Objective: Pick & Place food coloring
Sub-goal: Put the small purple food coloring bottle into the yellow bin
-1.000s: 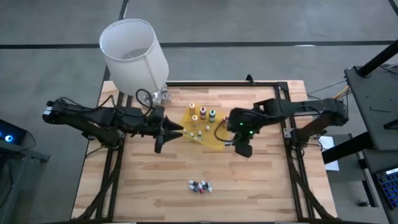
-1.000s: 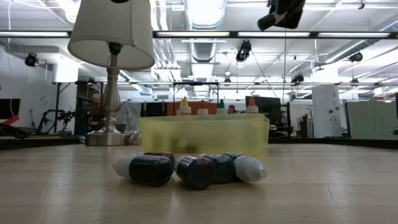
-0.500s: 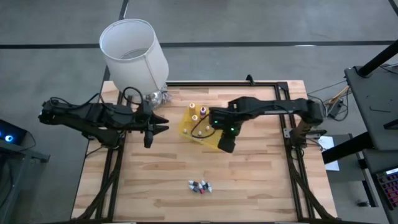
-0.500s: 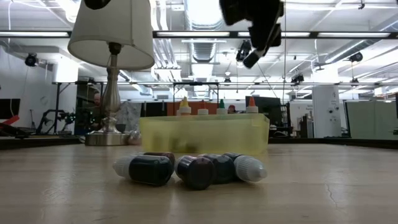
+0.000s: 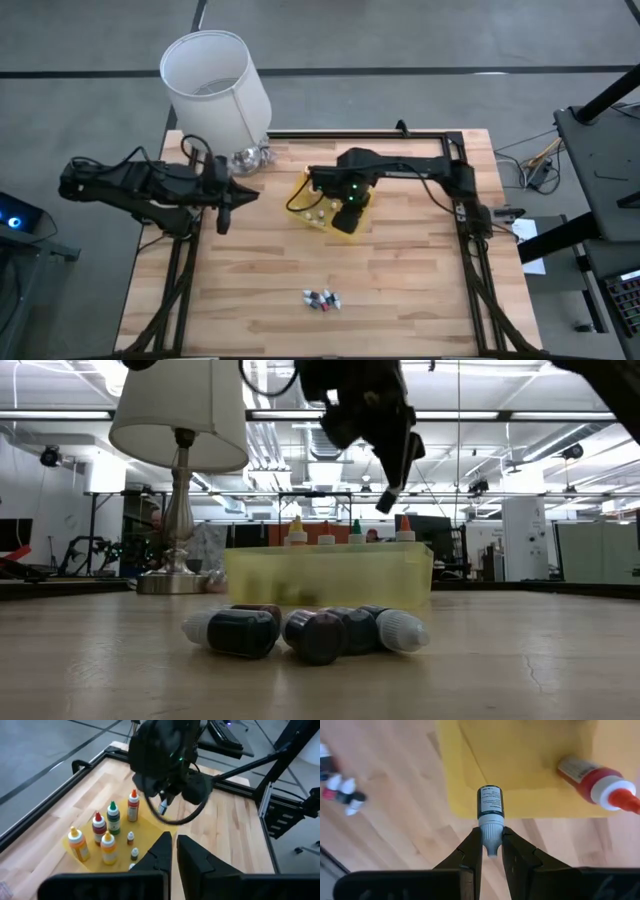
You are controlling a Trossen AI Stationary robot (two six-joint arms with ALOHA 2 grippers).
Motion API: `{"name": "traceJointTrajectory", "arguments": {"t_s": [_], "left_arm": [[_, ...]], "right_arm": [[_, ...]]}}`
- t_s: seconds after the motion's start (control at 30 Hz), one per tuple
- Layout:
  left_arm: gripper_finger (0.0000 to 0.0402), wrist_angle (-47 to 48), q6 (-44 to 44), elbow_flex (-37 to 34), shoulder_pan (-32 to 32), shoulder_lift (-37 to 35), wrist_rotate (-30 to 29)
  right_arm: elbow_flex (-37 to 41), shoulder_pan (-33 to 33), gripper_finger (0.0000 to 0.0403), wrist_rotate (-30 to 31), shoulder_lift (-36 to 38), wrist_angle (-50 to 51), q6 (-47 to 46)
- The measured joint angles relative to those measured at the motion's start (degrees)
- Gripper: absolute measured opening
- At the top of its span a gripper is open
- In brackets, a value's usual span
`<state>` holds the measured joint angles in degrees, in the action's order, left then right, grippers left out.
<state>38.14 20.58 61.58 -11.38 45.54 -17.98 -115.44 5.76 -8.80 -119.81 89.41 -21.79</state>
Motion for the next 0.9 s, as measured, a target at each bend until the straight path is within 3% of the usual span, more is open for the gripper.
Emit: {"name": "traceJointTrajectory", "arguments": {"t_s": [0.37, 0.9], "left_arm": [[0.0002, 0.5, -1.7, 0.0, 0.0, -3.7, 0.0], [0.0002, 0.5, -1.2, 0.0, 0.0, -3.8, 0.4]], "right_arm": [[-1.8, 0.2, 0.0049, -0.2, -6.8, 0.6, 0.7], [3.8, 0.6, 0.0049, -0.2, -6.9, -0.4, -0.3]]}}
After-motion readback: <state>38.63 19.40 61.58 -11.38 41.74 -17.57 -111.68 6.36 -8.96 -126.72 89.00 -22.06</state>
